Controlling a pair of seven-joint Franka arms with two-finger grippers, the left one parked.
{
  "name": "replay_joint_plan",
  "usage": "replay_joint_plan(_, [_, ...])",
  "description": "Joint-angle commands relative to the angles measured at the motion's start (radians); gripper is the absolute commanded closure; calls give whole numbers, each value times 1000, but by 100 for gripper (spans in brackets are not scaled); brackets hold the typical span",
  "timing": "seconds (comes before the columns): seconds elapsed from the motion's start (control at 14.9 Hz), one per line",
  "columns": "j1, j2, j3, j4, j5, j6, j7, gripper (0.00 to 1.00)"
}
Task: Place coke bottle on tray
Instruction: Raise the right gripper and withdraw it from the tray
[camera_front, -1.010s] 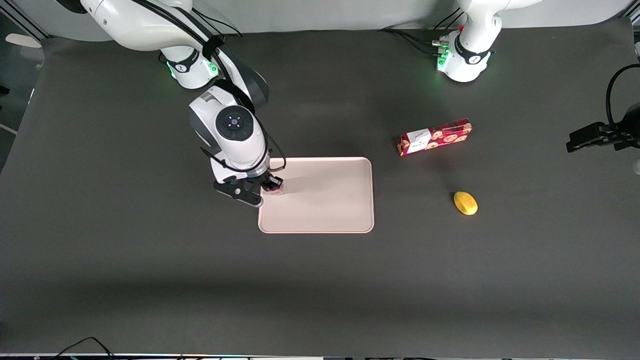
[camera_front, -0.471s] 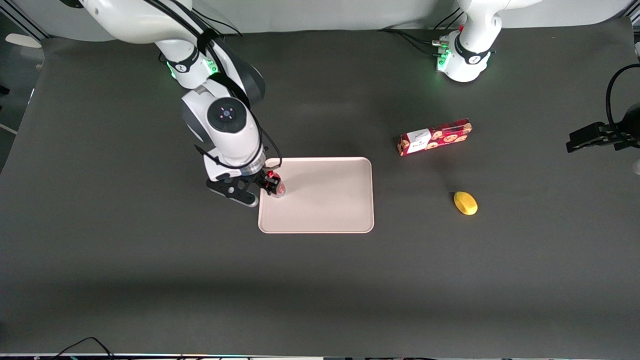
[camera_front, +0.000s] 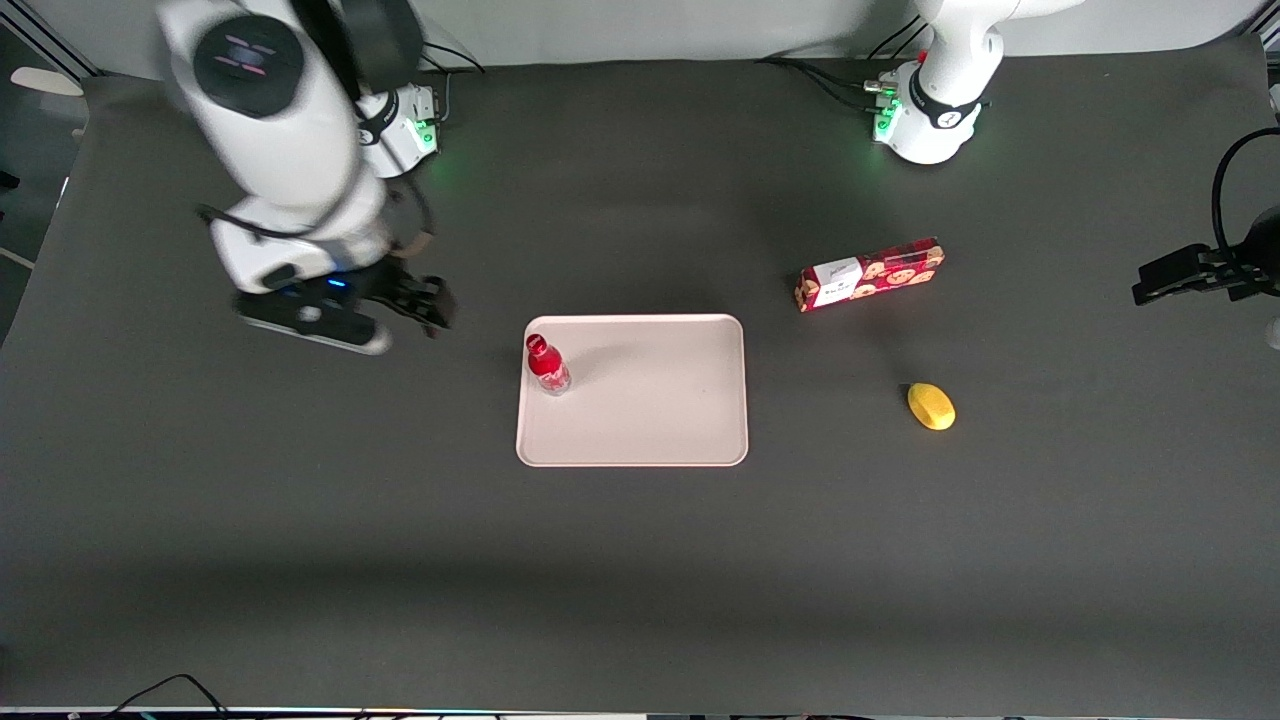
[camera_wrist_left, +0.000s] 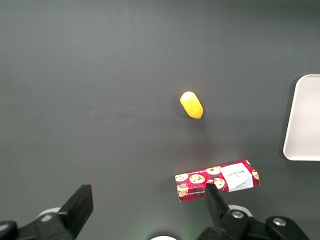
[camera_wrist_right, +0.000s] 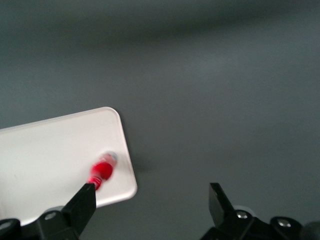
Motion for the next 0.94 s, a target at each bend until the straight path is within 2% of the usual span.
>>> replay_joint_plan(0.0, [-5, -120, -216, 11, 163, -117, -302, 0])
replay_joint_plan(0.2, [-5, -211, -350, -113, 178, -108, -478, 0])
replay_joint_plan(0.34, [-5, -286, -402, -249, 182, -16, -551, 0])
replay_joint_plan(0.54, [-3, -398, -442, -446, 186, 150, -557, 0])
replay_joint_plan(0.67, [-3, -388, -452, -416, 214, 141, -539, 0])
replay_joint_plan(0.81, [1, -377, -473, -390, 275, 130, -539, 0])
replay_joint_plan(0.88, [0, -369, -478, -374, 280, 125, -539, 0])
